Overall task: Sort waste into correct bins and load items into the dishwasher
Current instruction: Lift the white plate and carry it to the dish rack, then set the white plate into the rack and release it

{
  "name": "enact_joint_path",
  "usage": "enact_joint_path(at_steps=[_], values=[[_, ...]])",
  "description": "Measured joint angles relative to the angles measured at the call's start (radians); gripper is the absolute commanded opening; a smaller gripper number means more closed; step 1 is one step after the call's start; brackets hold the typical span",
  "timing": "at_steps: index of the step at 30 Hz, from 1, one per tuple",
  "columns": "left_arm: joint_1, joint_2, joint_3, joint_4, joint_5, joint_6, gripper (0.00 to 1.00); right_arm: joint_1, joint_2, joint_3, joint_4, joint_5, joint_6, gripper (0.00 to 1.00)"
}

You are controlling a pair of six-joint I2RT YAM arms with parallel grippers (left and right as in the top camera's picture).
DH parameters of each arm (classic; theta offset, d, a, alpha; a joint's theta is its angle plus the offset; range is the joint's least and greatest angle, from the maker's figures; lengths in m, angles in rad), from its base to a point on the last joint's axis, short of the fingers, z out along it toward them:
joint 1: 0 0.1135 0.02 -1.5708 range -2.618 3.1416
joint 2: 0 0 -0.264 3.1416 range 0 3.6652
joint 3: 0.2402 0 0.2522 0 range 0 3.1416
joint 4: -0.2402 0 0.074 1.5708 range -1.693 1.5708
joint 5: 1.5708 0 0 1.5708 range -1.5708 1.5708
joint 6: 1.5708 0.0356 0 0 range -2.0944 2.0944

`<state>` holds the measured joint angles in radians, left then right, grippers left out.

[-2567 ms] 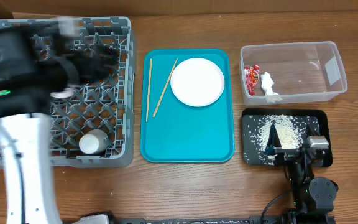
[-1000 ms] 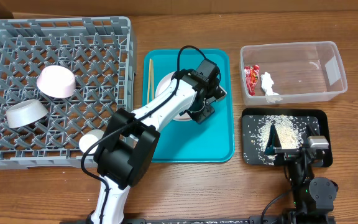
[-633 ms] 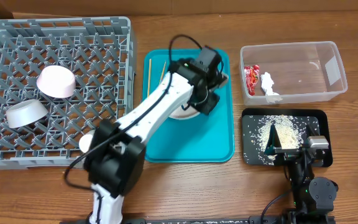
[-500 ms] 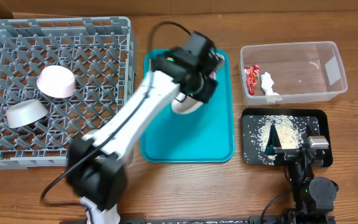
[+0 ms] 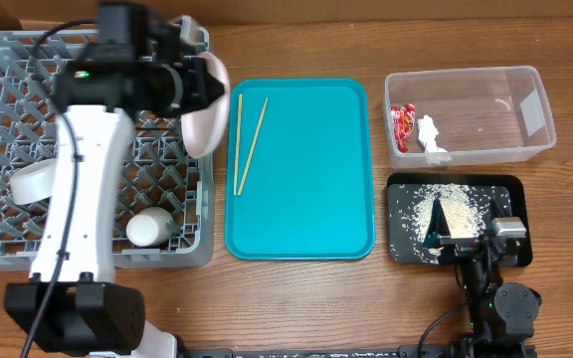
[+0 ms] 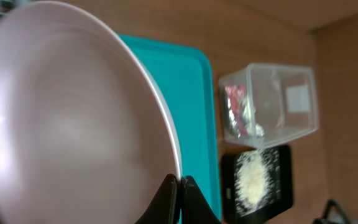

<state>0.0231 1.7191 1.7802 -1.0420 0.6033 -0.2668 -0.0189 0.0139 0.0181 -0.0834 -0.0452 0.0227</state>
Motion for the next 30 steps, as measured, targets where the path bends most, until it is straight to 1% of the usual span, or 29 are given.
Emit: enact_joint_path(at_steps=[3, 7, 12, 14, 22, 26, 30], values=[[0.111, 0.0, 0.0, -0.001, 0.098, 0.004, 0.04, 0.0, 0.0, 0.0, 0.0, 0.0, 0.0, 1.0], [0.243, 0.0, 0.0, -0.002, 0.191, 0.024, 0.04, 0.0, 0.0, 0.0, 0.0, 0.0, -0.001, 1.0], [0.388, 0.0, 0.0, -0.002, 0.285, 0.103, 0.04, 0.0, 0.0, 0.0, 0.0, 0.0, 0.0, 1.0], [0.423, 0.0, 0.0, -0.007, 0.322, 0.173, 0.04, 0.0, 0.0, 0.0, 0.0, 0.0, 0.0, 1.0], [0.42, 0.0, 0.0, -0.131, 0.4, 0.451, 0.04, 0.0, 0.0, 0.0, 0.0, 0.0, -0.001, 1.0], [0.417, 0.0, 0.0, -0.179, 0.419, 0.546, 0.04, 0.0, 0.0, 0.0, 0.0, 0.0, -0.001, 1.0], [0.417, 0.0, 0.0, -0.278, 0.426, 0.674, 0.04, 0.0, 0.0, 0.0, 0.0, 0.0, 0.0, 1.0]])
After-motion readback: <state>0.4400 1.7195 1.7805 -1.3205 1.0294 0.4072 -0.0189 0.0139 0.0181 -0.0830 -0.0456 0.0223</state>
